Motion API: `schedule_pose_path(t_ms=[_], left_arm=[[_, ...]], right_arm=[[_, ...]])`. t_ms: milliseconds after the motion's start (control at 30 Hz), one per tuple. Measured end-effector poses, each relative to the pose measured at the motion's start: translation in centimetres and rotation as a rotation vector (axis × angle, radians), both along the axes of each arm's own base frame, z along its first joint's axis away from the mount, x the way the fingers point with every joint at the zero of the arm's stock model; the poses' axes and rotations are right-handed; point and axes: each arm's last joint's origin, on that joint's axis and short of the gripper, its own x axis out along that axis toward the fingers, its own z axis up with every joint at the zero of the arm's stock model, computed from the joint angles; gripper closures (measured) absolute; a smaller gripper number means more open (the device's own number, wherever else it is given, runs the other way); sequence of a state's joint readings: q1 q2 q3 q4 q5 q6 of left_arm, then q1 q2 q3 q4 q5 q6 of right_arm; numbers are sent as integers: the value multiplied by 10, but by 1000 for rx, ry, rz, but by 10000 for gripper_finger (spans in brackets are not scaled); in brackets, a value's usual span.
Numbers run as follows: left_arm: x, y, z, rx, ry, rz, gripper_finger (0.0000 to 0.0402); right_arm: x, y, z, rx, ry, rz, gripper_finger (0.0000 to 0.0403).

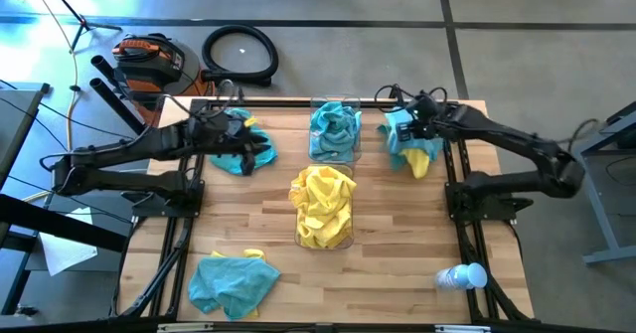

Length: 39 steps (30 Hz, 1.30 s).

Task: Sort microfiber towel by color & place in baskets
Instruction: Put the blue towel into the top transparent bin

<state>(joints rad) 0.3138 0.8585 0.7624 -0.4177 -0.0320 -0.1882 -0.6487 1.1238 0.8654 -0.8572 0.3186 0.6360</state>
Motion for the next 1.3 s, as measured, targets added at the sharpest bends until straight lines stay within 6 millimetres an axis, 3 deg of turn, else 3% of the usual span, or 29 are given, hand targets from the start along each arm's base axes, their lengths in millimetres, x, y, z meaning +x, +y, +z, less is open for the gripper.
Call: schedule_pose_path(t_ms=[200,333,500,833,1000,1133,1300], left_arm=[[-26,-1,14,134,-33,1,296],[-38,-4,19,166,-54,5,296],[-44,-6,20,165,-47,2,296],[-48,-8,13,126,19,-12,296],[-48,-8,14,142,15,-19,296],[-47,-8,14,142,12,-19,296],[-47,-8,14,143,12,-18,296]], right_arm=[[-7,19,50,-76,-96,-30,400],[-3,22,60,-81,-134,8,392],[1,26,48,-38,-160,-44,378],[4,43,-13,89,-129,-107,345],[5,50,-37,100,-137,-92,358],[8,50,-30,82,-133,-56,396],[13,46,9,-22,-140,-19,396]])
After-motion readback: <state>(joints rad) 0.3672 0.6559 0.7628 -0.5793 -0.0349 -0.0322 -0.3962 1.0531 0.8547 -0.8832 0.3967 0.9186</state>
